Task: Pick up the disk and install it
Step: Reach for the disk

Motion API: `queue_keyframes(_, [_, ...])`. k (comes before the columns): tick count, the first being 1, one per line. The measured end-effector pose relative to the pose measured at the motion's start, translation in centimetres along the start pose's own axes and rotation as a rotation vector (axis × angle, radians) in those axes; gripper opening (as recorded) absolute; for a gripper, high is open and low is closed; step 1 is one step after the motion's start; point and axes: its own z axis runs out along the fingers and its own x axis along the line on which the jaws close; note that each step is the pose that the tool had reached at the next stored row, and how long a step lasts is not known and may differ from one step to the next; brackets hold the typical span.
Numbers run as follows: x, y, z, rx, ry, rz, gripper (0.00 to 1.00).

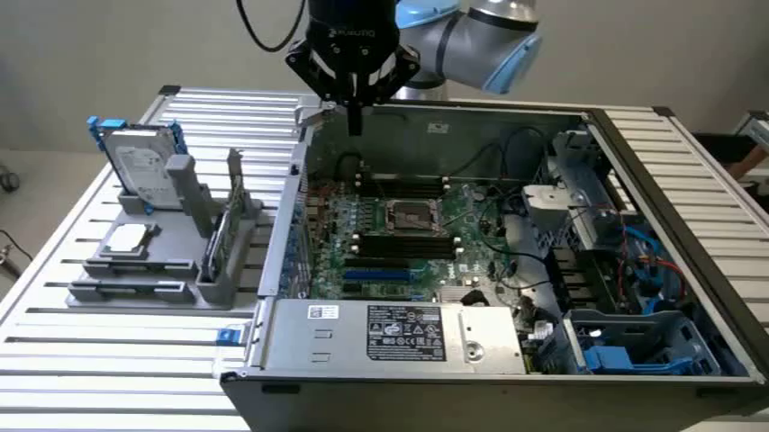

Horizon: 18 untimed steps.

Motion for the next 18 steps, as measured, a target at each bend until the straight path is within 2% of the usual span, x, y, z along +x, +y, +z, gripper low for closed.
queue_keyframes(9, [0.0,0.0,0.0,0.0,-0.0001,0.0,0.11])
queue_keyframes(18, [3.9,-0.27,-0.09,-0.0008,0.0001,0.0,0.11])
